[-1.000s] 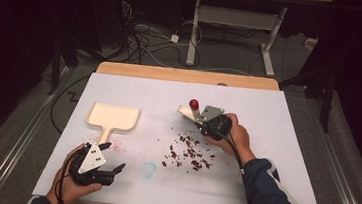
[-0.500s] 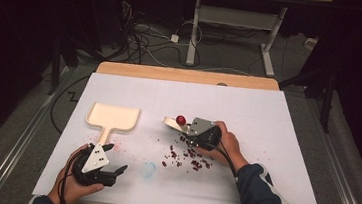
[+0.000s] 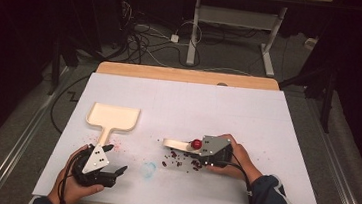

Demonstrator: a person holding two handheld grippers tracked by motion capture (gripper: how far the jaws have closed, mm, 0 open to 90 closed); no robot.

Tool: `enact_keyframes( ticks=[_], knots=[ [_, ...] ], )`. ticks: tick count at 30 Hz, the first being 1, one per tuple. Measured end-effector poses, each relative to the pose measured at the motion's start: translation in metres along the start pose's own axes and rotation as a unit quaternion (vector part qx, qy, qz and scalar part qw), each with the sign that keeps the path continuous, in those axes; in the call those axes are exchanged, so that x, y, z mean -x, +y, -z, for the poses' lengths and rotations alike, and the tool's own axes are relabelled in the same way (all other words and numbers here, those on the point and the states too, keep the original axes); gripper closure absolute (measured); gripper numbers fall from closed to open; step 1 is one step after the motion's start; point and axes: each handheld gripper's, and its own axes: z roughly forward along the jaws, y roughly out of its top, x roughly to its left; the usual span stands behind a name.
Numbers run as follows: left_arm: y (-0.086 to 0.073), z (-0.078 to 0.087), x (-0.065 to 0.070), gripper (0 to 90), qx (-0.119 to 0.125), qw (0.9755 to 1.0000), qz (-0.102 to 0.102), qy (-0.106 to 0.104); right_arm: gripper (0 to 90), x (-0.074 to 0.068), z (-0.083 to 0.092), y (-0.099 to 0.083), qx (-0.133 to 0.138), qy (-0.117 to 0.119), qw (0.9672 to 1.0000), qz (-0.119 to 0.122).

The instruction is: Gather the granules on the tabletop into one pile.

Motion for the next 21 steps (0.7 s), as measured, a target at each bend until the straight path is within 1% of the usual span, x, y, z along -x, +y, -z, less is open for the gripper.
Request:
enact_keyframes(
  ticks=[1,3,4,6,7,8,9,12,13,14,15,17,19,20,21],
  knots=[
    [0.001,0.0,0.0,20.2,0.001,1.0,-0.006,0.004,66.5,0.0,0.003,0.0,0.002,0.009,1.0,0.002],
    [0.001,0.0,0.001,20.2,0.0,1.0,-0.006,0.003,66.6,0.001,0.006,-0.001,0.005,0.016,0.9998,0.006],
    [0.001,0.0,0.001,20.2,-0.002,1.0,-0.003,0.0,66.7,0.002,0.007,-0.001,0.008,0.016,0.9998,0.007],
    [0.001,0.0,0.002,20.2,-0.002,1.0,-0.005,0.0,66.8,0.002,0.008,-0.001,0.009,0.015,0.9998,0.008],
    [0.001,0.0,0.002,20.2,-0.001,1.0,-0.005,0.0,66.9,0.003,0.01,-0.001,0.014,0.014,0.9998,0.005],
    [0.001,0.0,0.001,20.3,0.001,1.0,-0.009,0.003,67.0,0.004,0.012,0.0,0.012,0.007,0.9999,0.009],
    [0.001,0.0,0.001,20.2,0.002,1.0,-0.009,0.003,67.1,0.006,0.012,0.002,0.014,-0.001,0.9999,0.007],
    [0.001,0.0,0.001,20.2,-0.001,1.0,-0.002,0.0,67.3,0.011,0.016,0.006,0.016,-0.026,0.9995,-0.003],
    [0.002,-0.001,0.001,20.2,-0.002,1.0,-0.003,0.0,67.3,0.013,0.017,0.007,0.018,-0.027,0.9994,-0.009],
    [0.002,-0.001,0.001,20.2,0.0,1.0,-0.008,0.003,67.3,0.013,0.017,0.007,0.018,-0.027,0.9994,-0.009],
    [0.002,0.0,0.002,20.2,0.0,0.9999,-0.009,0.003,67.2,0.016,0.019,0.01,0.024,-0.04,0.9986,-0.026],
    [0.003,0.0,0.002,20.2,0.001,0.9999,-0.01,0.004,67.3,0.018,0.021,0.016,0.026,-0.043,0.9972,-0.057],
    [0.002,0.001,0.002,20.2,0.0,1.0,-0.005,0.004,67.3,0.019,0.024,0.025,0.023,-0.05,0.994,-0.095],
    [0.002,0.001,0.002,20.2,0.0,1.0,-0.005,0.006,67.3,0.019,0.024,0.025,0.023,-0.05,0.994,-0.095],
    [0.002,0.002,0.002,20.2,0.002,1.0,-0.002,0.007,67.3,0.018,0.027,0.035,0.028,-0.05,0.9885,-0.14]
  ],
)
